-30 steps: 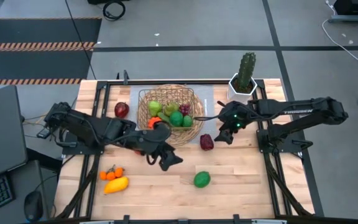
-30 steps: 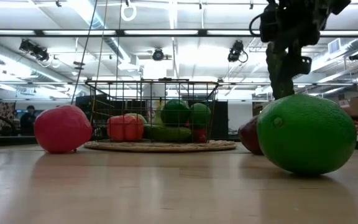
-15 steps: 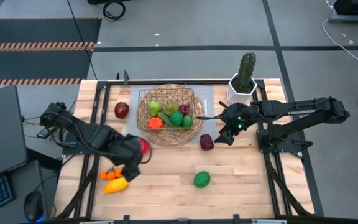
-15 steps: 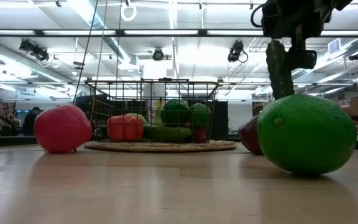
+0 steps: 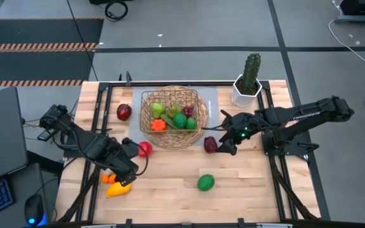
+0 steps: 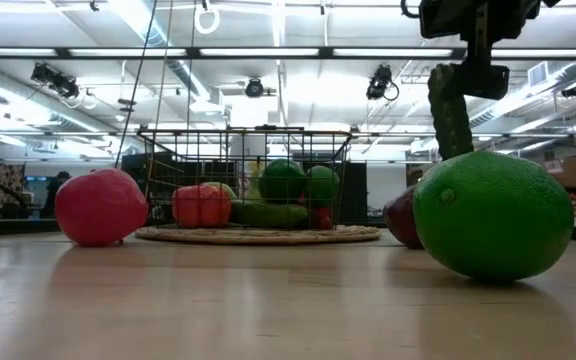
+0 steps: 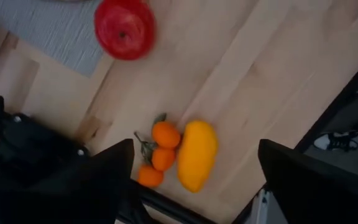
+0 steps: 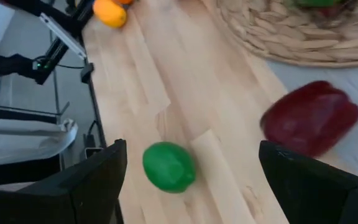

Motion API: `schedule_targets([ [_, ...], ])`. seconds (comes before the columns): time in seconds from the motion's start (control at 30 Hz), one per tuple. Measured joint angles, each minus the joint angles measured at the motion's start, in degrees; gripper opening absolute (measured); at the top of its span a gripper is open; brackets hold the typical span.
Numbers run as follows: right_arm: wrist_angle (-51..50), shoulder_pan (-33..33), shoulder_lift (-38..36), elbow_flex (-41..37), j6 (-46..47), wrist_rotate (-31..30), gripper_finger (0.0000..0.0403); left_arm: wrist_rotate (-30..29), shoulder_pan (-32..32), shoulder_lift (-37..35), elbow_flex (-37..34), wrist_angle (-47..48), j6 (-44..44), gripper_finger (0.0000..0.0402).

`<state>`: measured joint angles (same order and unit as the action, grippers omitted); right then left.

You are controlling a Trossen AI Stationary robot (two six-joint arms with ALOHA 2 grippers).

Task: Build produce basket
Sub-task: Put the tangerine into the gold wire basket

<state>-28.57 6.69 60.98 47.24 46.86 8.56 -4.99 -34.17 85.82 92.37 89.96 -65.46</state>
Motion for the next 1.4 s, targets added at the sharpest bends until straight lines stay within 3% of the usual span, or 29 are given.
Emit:
schedule_targets([
  [0.27,0.1,3.2,0.2,0.0,1.1,-0.6,0.0368,0.1,0.3,-2.3,0.0,0.0,4.9,0.0331],
  [0.6,0.2,5.4,0.2,0.0,0.1,-1.4,0.0368,-6.9,4.5,-14.7,-0.6,-0.2,-2.2,0.0307],
  [0.67,0.2,5.7,0.2,0.0,-0.4,-1.5,0.0368,-5.0,5.0,-15.4,-3.5,0.2,-3.2,0.0305],
  [0.9,0.2,6.4,0.2,0.0,-0.8,-1.4,0.0368,10.9,3.4,-15.2,-20.0,-3.9,-3.5,0.0310],
  [1.1,0.3,6.8,0.1,0.0,1.3,-1.5,0.0368,7.8,2.1,-17.1,-28.0,-20.5,-1.0,0.0311],
  [1.27,0.4,6.8,0.1,0.0,8.0,-4.5,0.0368,15.3,0.6,-17.3,-38.9,-26.1,4.1,0.0311],
  [1.4,0.6,6.9,0.1,0.0,12.7,-6.7,0.0368,17.3,-1.1,-19.2,-46.8,-32.8,5.8,0.0311],
])
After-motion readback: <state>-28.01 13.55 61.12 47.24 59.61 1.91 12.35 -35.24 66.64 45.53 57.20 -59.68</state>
